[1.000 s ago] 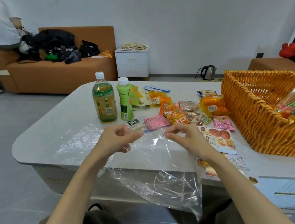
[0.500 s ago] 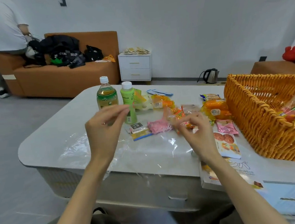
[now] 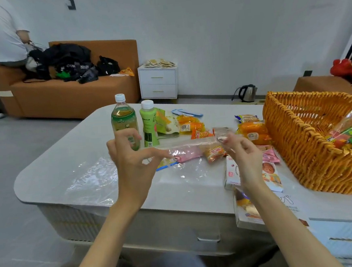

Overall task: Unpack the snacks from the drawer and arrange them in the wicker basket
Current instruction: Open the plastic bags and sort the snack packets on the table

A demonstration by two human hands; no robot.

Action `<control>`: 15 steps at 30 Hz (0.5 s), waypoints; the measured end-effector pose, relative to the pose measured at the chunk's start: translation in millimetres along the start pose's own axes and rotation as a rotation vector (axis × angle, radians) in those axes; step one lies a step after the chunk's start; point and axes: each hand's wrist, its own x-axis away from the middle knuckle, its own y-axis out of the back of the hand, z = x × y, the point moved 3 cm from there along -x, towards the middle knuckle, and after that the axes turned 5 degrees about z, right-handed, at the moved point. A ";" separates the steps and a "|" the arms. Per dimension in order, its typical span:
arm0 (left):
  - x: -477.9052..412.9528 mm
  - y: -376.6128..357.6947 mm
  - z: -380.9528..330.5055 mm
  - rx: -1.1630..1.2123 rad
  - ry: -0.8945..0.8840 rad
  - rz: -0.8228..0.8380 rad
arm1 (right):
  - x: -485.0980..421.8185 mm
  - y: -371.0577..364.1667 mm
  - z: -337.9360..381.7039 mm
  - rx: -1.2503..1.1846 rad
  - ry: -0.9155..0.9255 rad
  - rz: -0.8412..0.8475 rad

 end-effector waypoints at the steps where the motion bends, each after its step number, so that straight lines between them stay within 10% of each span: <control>1: 2.3 -3.4 3.6 0.025 0.023 0.076 | -0.4 1.7 -5.8 0.036 -0.045 0.007; 7: 23.8 -10.6 26.3 0.090 0.365 0.868 | -6.8 4.4 -28.7 0.174 -0.303 0.087; 15: 14.4 -9.4 30.1 0.369 0.694 0.625 | -1.5 1.5 4.5 0.073 -0.165 0.382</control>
